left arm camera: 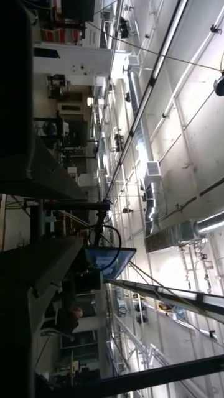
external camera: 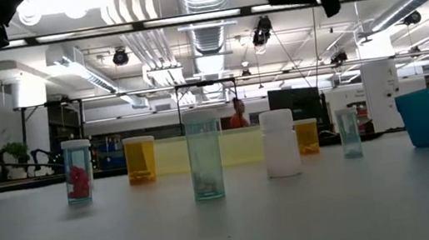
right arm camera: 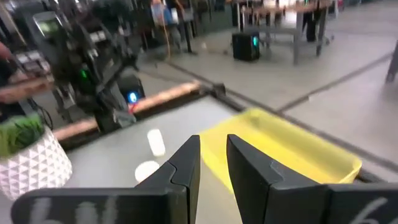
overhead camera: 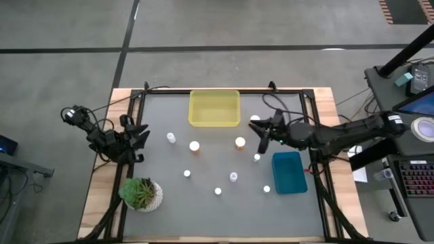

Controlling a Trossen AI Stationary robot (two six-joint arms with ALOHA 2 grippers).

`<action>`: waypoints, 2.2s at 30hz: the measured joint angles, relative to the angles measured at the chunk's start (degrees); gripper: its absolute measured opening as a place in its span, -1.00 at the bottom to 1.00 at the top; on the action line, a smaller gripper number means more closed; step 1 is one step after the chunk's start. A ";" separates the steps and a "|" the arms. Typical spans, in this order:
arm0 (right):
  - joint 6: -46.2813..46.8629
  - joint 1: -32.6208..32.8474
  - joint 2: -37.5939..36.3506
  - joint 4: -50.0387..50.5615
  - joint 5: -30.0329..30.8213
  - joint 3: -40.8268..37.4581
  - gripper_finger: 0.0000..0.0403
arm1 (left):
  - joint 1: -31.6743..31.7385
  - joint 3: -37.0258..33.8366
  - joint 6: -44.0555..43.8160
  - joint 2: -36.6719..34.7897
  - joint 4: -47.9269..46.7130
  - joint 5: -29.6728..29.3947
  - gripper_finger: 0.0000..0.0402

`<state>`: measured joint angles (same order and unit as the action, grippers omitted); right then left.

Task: Pick and place medicine bottles into bin by pill shape (circle, oval)
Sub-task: Put the orange pill bottle into the yellow bin

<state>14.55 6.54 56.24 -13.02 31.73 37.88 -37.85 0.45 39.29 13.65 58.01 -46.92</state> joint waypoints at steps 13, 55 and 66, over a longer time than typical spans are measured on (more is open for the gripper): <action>7.45 -1.06 17.08 18.50 -0.20 19.13 -0.65 | 0.00 -0.04 0.02 -0.02 -0.19 -0.15 -0.55; 42.36 -5.45 40.50 69.36 -7.73 44.73 0.28 | 0.00 -0.09 0.15 -0.02 -0.45 -3.30 -0.55; 44.89 -5.56 40.68 69.10 -4.72 44.73 0.64 | 0.02 -0.09 0.15 -0.02 -0.43 -3.30 -0.55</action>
<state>59.44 0.97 96.92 56.07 27.00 82.61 -37.83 0.36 39.44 13.63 57.58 -50.22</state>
